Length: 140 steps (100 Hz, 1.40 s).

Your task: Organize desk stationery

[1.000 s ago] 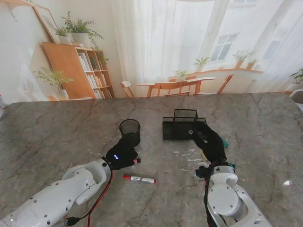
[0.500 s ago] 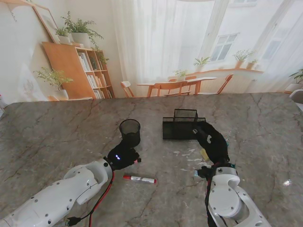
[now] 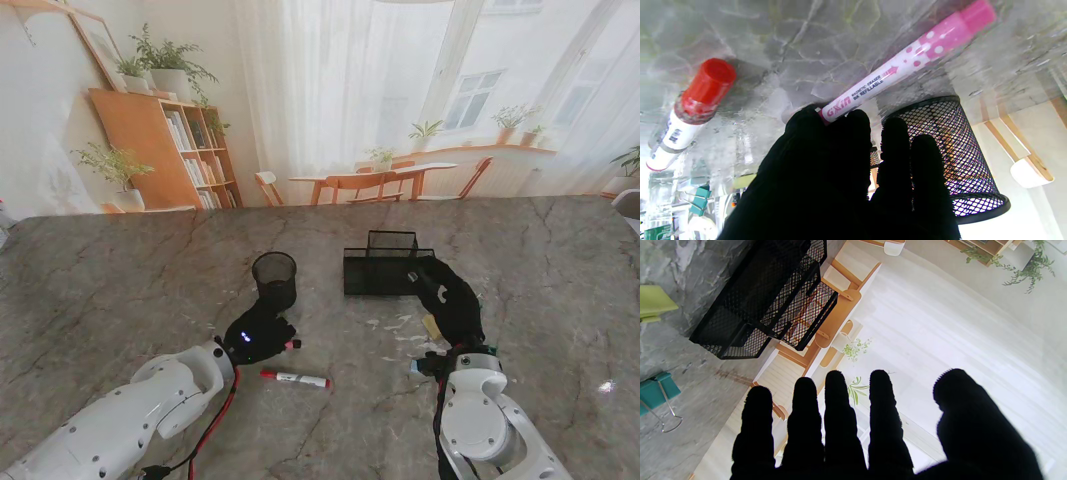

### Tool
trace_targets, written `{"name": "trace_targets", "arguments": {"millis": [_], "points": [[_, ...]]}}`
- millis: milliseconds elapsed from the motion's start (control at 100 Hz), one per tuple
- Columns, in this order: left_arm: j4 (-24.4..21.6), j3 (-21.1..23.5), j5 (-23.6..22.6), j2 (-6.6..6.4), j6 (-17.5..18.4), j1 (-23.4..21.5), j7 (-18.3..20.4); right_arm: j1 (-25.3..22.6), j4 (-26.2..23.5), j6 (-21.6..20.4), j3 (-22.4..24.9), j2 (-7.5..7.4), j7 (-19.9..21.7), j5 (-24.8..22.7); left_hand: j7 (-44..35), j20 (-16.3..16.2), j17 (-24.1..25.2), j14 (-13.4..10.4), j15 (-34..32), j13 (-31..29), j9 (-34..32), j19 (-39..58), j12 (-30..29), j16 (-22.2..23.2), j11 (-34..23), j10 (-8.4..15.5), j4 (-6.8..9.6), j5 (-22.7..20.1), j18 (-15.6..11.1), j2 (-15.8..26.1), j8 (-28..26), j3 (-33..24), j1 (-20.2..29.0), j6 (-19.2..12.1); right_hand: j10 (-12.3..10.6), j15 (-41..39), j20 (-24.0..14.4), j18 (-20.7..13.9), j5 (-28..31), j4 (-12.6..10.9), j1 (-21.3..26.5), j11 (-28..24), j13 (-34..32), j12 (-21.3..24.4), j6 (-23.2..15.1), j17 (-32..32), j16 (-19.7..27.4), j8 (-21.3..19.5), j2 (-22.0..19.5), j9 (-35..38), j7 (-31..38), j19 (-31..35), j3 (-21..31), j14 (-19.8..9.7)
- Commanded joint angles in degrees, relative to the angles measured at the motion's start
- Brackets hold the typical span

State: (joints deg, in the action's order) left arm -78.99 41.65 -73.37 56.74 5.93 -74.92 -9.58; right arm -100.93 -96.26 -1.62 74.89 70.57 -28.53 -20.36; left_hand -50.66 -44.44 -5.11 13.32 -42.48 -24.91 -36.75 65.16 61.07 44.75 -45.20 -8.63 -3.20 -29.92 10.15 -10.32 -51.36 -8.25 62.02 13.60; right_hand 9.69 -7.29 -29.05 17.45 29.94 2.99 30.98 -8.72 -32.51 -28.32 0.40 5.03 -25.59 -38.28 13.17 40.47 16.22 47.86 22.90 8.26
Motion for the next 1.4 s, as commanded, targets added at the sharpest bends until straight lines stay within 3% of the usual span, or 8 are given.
{"name": "trace_targets", "arguments": {"millis": [0, 330, 750, 870, 1120, 1390], "points": [[0.6, -0.2, 0.2, 0.14, 0.4, -1.2, 0.2, -0.2, 0.0, -0.3, 0.0, 0.26, 0.3, 0.0, -8.9, -1.7, 1.4, 0.9, -0.5, 1.5, 0.9, -0.4, 1.0, 0.8, -1.0, 4.9, 5.29, 0.8, -0.9, -3.5, -5.0, -1.2, 0.7, -1.2, 0.0, -0.4, -0.3, 0.7, 0.8, -1.0, -0.1, -0.7, -0.7, -0.6, -0.2, 0.3, -0.9, -0.5, -1.7, 0.3, 0.4, 1.1, -1.4, -0.1], [-1.4, 4.0, 0.1, 0.63, 1.0, -4.0, -2.0, -0.4, -0.2, -0.4, 0.1, 0.33, -0.1, 0.0, -9.4, -2.2, 2.0, 0.5, -0.3, 2.5, 2.2, -1.0, 1.5, 1.1, -1.1, 5.2, 5.73, 2.6, -1.5, -2.8, -7.3, -3.4, -0.8, -1.3, -0.1, -0.5, -0.3, 1.1, 0.9, -1.0, 0.2, -0.7, -0.9, -0.6, -0.2, 0.3, -0.9, -0.5, -2.1, 0.5, 0.4, 1.2, -2.0, 0.1], [-5.8, 10.9, -1.4, 1.20, 2.0, -8.8, -6.7, -0.4, -0.1, -0.4, 0.1, 0.34, -0.2, -0.1, -8.5, -2.4, 2.1, 0.1, 0.0, 2.9, 3.0, -1.4, 1.3, 1.1, -0.6, 5.5, 4.84, 3.1, -1.8, -2.0, -7.0, -2.1, -0.1, -1.6, 0.1, -0.5, -0.2, 1.1, 1.0, -1.1, 0.4, -0.7, -0.9, -0.6, 0.0, 0.4, -1.0, -0.5, -2.5, 0.5, 0.5, 1.3, -2.5, 0.1], [-7.9, 12.8, 0.1, 2.05, 0.7, -10.9, -8.7, -0.4, -0.2, -0.4, 0.1, 0.35, -0.2, -0.1, -8.4, -2.5, 2.1, 0.1, 0.0, 3.0, 3.2, -1.4, 1.4, 1.2, -0.6, 5.5, 4.72, 3.4, -1.9, -1.7, -7.0, -1.7, 0.2, -1.7, 0.1, -0.5, -0.2, 1.2, 1.0, -1.1, 0.5, -0.7, -0.9, -0.6, 0.0, 0.3, -1.0, -0.5, -2.6, 0.6, 0.5, 1.3, -2.6, 0.0], [-11.9, 15.8, 7.7, 4.78, -2.2, -14.7, -13.6, -0.5, -0.2, -0.4, 0.1, 0.39, -0.4, -0.1, -8.3, -2.9, 2.5, 0.2, -0.3, 3.7, 3.6, -1.4, 1.6, 1.6, -0.8, 5.3, 4.72, 3.7, -2.1, -1.3, -7.1, -0.9, 0.8, -1.5, 0.2, -0.5, -0.2, 1.1, 1.1, -1.1, 0.7, -0.6, -1.0, -0.6, 0.0, 0.3, -1.0, -0.5, -2.7, 0.5, 0.5, 1.3, -2.8, 0.1], [-15.4, 17.8, 12.5, 6.68, -2.7, -15.6, -17.6, -0.6, -0.3, -0.4, 0.2, 0.43, -0.7, -0.3, -8.1, -3.2, 2.6, 0.0, -0.3, 3.7, 3.8, -1.5, 1.7, 1.8, -0.8, 5.5, 4.72, 3.8, -2.4, -1.0, -7.1, -0.2, 1.0, -1.8, 0.2, -0.5, -0.1, 1.1, 1.1, -1.1, 0.8, -0.7, -1.0, -0.6, 0.0, 0.3, -1.0, -0.5, -2.8, 0.6, 0.5, 1.3, -3.0, 0.1]]}}
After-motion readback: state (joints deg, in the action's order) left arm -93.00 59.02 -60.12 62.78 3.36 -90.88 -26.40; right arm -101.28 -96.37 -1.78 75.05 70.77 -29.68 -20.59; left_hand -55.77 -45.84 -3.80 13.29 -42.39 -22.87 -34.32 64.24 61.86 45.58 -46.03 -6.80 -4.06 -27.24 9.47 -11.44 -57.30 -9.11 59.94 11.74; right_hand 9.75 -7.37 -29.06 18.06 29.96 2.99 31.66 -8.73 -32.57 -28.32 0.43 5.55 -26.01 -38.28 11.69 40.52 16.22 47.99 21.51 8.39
